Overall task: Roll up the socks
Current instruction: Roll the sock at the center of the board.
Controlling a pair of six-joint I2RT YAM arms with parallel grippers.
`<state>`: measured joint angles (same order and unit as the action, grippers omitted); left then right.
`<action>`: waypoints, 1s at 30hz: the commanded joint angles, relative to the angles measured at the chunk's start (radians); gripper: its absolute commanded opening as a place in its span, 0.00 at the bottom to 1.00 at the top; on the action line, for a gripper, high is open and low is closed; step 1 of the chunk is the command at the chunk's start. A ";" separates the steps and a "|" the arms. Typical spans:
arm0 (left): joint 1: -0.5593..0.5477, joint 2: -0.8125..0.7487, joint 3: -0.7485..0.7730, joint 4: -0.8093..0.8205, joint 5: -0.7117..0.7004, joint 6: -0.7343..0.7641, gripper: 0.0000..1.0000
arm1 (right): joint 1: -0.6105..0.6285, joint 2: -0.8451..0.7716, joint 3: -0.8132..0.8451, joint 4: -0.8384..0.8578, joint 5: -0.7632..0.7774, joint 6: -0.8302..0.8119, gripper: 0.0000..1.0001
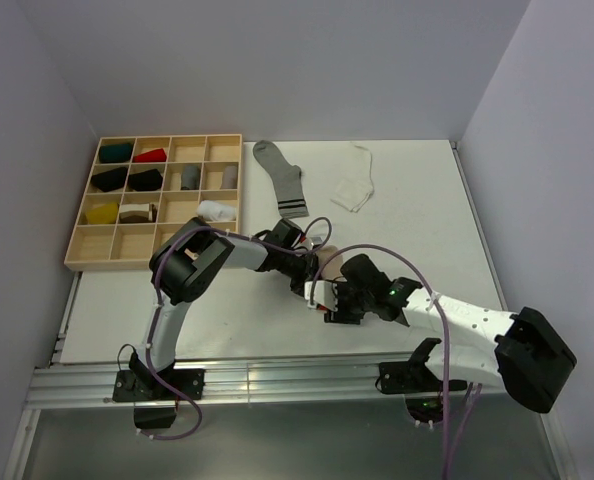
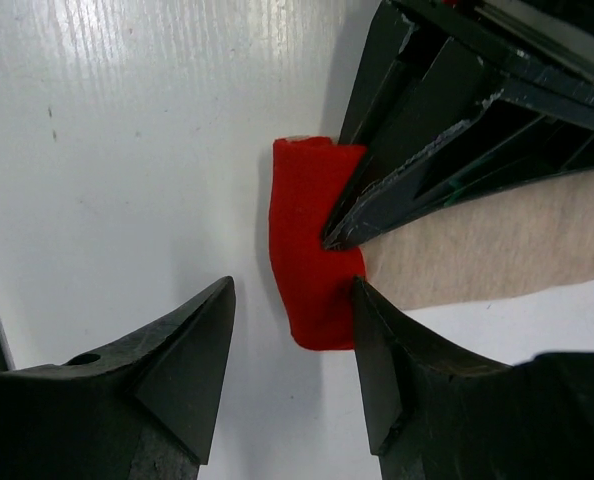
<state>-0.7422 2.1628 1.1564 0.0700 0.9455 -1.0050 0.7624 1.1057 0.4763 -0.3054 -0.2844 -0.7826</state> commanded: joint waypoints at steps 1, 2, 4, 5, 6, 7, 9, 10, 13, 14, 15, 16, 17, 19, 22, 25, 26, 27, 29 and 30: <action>0.010 0.065 -0.015 -0.121 -0.053 0.014 0.00 | 0.031 0.023 -0.005 0.092 0.056 0.005 0.57; 0.010 0.065 -0.014 -0.127 -0.051 0.020 0.00 | 0.035 0.031 -0.008 0.097 0.069 0.005 0.57; 0.012 0.066 -0.009 -0.133 -0.047 0.029 0.00 | 0.049 0.057 -0.011 0.118 0.082 0.005 0.56; 0.012 0.066 -0.011 -0.133 -0.044 0.032 0.00 | 0.052 0.066 -0.013 0.126 0.086 0.005 0.56; 0.012 0.066 -0.012 -0.130 -0.042 0.032 0.00 | 0.055 0.077 -0.011 0.135 0.094 0.005 0.56; 0.012 0.063 -0.017 -0.127 -0.037 0.032 0.00 | 0.055 0.088 -0.010 0.138 0.093 0.006 0.54; 0.014 0.060 -0.018 -0.128 -0.033 0.034 0.00 | 0.057 0.118 -0.005 0.141 0.090 0.006 0.51; 0.015 0.058 -0.023 -0.125 -0.030 0.034 0.00 | 0.058 0.126 -0.002 0.141 0.090 0.016 0.47; 0.021 0.048 -0.027 -0.115 -0.016 0.040 0.00 | 0.058 0.158 0.004 0.160 0.111 0.029 0.40; 0.024 0.042 -0.034 -0.102 -0.014 0.034 0.00 | 0.058 0.164 0.007 0.161 0.116 0.032 0.38; 0.030 0.023 -0.040 -0.086 -0.008 0.028 0.00 | 0.057 0.178 0.008 0.161 0.117 0.034 0.36; 0.036 0.016 -0.052 -0.050 -0.005 0.020 0.02 | 0.054 0.183 0.016 0.152 0.100 0.036 0.29; 0.049 0.003 -0.053 -0.041 -0.013 0.019 0.04 | 0.054 0.187 0.021 0.129 0.085 0.036 0.26; 0.063 -0.043 -0.069 -0.015 -0.027 0.011 0.09 | 0.048 0.198 0.030 0.098 0.030 0.028 0.21; 0.099 -0.109 -0.095 0.062 -0.057 -0.004 0.16 | 0.028 0.232 0.076 0.016 -0.047 0.000 0.19; 0.129 -0.167 -0.122 0.097 -0.109 -0.021 0.20 | -0.011 0.270 0.131 -0.079 -0.116 -0.026 0.19; 0.135 -0.179 -0.136 0.131 -0.111 -0.036 0.21 | -0.020 0.279 0.145 -0.105 -0.160 -0.033 0.19; 0.141 -0.196 -0.150 0.189 -0.119 -0.052 0.23 | -0.041 0.292 0.157 -0.147 -0.180 -0.041 0.19; 0.142 -0.211 -0.172 0.218 -0.137 -0.076 0.24 | -0.063 0.328 0.194 -0.205 -0.223 -0.067 0.19; 0.141 -0.224 -0.191 0.259 -0.143 -0.084 0.24 | -0.083 0.342 0.208 -0.224 -0.234 -0.085 0.19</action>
<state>-0.6056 2.0079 0.9947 0.1921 0.8581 -1.0443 0.7143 1.3991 0.6506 -0.3332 -0.4126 -0.8219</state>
